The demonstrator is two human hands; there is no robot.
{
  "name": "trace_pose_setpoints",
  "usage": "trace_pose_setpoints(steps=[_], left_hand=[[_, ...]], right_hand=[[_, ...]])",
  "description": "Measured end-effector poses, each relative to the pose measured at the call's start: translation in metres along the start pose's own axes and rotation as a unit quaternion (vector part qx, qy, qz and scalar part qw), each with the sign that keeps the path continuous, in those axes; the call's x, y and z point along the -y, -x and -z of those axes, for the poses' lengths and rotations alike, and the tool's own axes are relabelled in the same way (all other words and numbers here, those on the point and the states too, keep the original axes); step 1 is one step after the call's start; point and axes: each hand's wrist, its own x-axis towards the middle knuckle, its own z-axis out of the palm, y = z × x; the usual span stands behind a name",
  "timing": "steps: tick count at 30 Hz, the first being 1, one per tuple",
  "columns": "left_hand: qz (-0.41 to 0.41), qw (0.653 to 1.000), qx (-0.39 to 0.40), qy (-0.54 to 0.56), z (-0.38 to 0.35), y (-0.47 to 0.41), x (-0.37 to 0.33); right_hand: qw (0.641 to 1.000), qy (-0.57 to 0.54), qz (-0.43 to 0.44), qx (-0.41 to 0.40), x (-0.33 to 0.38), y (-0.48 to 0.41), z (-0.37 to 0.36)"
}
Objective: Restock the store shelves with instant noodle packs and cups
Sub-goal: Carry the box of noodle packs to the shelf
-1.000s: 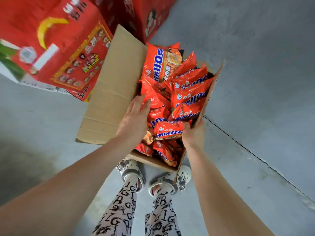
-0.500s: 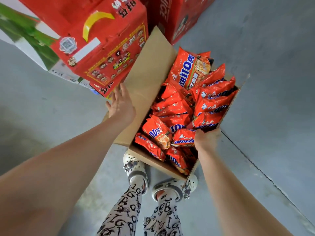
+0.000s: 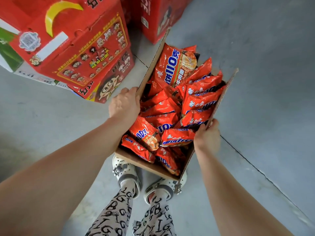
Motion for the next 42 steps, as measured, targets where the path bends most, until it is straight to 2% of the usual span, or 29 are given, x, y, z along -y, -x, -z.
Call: trace_pose_setpoints(steps=[8,11,20,25,33,42], left_hand=[[-0.025,0.999,-0.03,-0.029,-0.016,0.005,-0.018],[-0.032,0.998,-0.028,-0.055,-0.012,0.002,-0.017],[-0.051,0.998,-0.032,-0.018,0.006,0.022,-0.024],[-0.028,0.999,-0.031,-0.006,0.033,0.041,-0.032],[-0.003,0.999,-0.02,0.031,0.127,0.091,-0.068],[-0.077,0.994,-0.07,0.027,0.29,0.135,-0.135]], right_hand=[[0.991,0.108,0.073,-0.018,-0.007,-0.012,0.004],[0.99,0.116,0.086,-0.009,-0.008,-0.017,0.012],[0.991,0.112,0.072,-0.01,-0.019,-0.012,0.047],[0.99,0.114,0.077,-0.011,-0.015,0.0,0.081],[0.99,0.106,0.082,-0.034,0.002,0.048,0.182],[0.988,0.096,0.085,-0.09,0.059,0.114,0.351]])
